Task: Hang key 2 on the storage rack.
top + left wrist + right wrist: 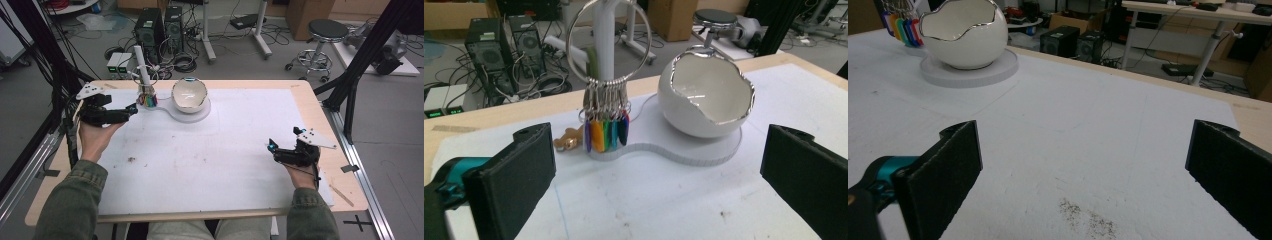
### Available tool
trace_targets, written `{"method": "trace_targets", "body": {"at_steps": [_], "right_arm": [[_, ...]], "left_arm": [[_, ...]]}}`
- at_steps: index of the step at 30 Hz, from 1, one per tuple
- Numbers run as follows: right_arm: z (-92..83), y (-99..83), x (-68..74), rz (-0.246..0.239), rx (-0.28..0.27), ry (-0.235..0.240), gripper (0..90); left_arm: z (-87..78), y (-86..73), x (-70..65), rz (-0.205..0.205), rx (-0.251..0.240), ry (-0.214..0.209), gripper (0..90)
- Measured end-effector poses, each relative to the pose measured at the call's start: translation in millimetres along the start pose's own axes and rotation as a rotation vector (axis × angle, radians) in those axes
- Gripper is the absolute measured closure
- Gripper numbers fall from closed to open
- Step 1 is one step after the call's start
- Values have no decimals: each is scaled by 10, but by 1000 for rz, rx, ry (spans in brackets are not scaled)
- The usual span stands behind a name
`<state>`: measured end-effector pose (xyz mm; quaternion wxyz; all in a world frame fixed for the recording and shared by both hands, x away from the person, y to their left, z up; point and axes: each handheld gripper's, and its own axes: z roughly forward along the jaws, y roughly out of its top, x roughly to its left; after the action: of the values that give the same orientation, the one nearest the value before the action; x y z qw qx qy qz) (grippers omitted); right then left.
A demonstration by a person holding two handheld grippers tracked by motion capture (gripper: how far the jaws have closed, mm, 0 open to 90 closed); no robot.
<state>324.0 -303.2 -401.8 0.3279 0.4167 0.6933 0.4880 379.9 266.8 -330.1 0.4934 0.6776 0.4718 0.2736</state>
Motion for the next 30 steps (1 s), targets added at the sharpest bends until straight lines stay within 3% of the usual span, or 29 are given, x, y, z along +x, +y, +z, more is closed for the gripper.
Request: {"method": "trace_targets", "body": {"at_steps": [6,10,25,30], "right_arm": [[-5,2,-1,-3,-3,-4,7],[-4,3,-3,0,-2,-5,7],[-6,2,0,-6,-3,-8,7],[-5,0,4,-7,2,-5,7]], "left_arm": [[-81,-118,33,-9,-2,9,16],[-148,-195,12,-12,-7,-11,16],[-296,-477,-99,46,-9,0,16],[-302,-593,-83,23,-28,9,16]]}}
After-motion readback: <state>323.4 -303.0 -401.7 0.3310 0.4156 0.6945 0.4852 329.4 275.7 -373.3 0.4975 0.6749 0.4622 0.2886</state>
